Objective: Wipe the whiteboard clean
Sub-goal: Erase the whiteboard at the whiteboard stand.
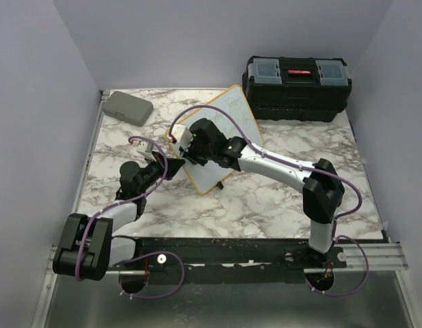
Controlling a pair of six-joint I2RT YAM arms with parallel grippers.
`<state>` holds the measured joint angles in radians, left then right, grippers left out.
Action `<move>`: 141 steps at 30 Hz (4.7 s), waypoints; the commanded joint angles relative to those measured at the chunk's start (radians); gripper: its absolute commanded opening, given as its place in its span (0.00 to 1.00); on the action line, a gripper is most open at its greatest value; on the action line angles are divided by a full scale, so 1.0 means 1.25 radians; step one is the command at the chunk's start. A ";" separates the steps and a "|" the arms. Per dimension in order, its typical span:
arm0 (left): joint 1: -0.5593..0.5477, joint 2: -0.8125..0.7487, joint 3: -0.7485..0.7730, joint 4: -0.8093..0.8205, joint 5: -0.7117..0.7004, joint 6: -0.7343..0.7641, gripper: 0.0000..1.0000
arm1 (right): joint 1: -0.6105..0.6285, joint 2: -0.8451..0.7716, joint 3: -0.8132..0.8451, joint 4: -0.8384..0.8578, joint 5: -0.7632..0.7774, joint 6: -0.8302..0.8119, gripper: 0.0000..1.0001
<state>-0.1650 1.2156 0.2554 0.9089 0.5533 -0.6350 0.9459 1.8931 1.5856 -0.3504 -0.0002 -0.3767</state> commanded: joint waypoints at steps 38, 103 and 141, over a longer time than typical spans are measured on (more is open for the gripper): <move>-0.011 -0.002 0.013 -0.006 0.054 0.060 0.00 | -0.060 0.072 0.161 -0.064 -0.132 0.064 0.01; -0.011 -0.009 0.007 -0.004 0.052 0.056 0.00 | -0.111 0.019 0.026 0.150 0.167 0.192 0.01; -0.013 -0.007 0.013 -0.007 0.056 0.055 0.00 | -0.110 0.028 0.087 0.071 -0.006 0.169 0.01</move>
<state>-0.1661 1.2133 0.2646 0.8967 0.5652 -0.6315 0.8162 1.9110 1.7008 -0.2279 0.0433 -0.1394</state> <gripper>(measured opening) 0.031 0.075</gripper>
